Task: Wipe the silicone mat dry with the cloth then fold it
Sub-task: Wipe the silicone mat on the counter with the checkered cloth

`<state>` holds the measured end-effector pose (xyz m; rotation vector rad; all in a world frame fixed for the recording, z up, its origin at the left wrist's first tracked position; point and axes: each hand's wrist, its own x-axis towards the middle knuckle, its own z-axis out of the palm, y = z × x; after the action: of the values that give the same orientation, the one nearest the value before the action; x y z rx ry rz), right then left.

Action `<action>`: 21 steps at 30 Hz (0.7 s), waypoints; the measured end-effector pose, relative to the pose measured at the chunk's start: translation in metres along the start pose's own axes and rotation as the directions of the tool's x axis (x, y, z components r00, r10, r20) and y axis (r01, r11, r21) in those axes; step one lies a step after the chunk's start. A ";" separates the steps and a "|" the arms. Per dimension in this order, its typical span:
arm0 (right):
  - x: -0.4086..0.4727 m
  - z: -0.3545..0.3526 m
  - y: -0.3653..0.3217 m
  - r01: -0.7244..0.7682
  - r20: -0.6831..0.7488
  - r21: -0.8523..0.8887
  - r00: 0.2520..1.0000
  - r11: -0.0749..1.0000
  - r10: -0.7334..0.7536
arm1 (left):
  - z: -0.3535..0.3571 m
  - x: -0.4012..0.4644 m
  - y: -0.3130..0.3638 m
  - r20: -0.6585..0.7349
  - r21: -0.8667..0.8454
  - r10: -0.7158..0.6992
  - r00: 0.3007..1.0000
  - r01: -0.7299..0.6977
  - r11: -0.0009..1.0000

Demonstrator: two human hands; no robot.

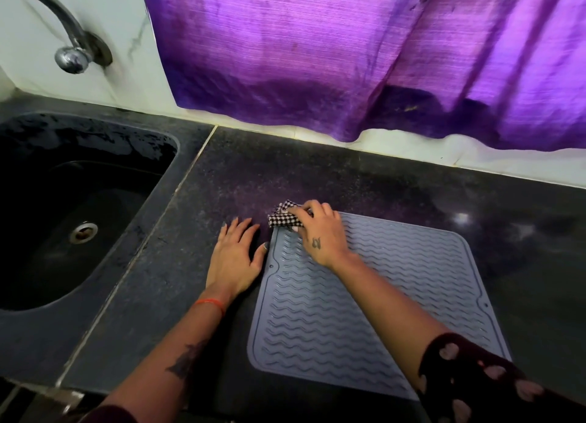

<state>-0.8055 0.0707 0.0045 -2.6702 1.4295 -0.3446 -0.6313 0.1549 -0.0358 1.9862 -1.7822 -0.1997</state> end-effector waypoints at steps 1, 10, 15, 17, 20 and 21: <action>-0.001 0.006 0.000 -0.018 0.020 -0.020 1.000 1.000 0.018 | 0.000 0.000 0.000 0.003 0.005 -0.002 1.000 0.002 1.000; 0.008 0.002 0.025 -0.121 0.030 -0.074 0.992 0.990 0.124 | -0.001 0.000 0.000 0.002 0.033 0.004 1.000 -0.004 0.999; 0.016 -0.005 0.039 -0.147 0.177 0.085 0.976 0.985 0.130 | -0.001 0.000 0.000 -0.003 0.031 0.003 1.000 -0.003 1.000; 0.015 -0.009 0.046 -0.162 0.138 0.107 0.980 0.981 0.147 | -0.001 -0.001 0.000 -0.007 0.033 0.000 1.000 0.000 0.999; -0.011 -0.003 0.055 -0.209 0.027 0.020 0.978 0.978 0.209 | 0.000 0.000 0.000 -0.006 0.033 -0.004 1.000 0.004 0.999; -0.016 -0.001 0.058 -0.218 0.037 0.033 0.976 0.975 0.217 | 0.000 0.000 0.000 -0.002 0.034 -0.005 1.000 0.005 0.999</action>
<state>-0.8610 0.0517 -0.0076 -2.4470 1.6674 -0.3023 -0.6315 0.1545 -0.0356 2.0142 -1.7912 -0.1701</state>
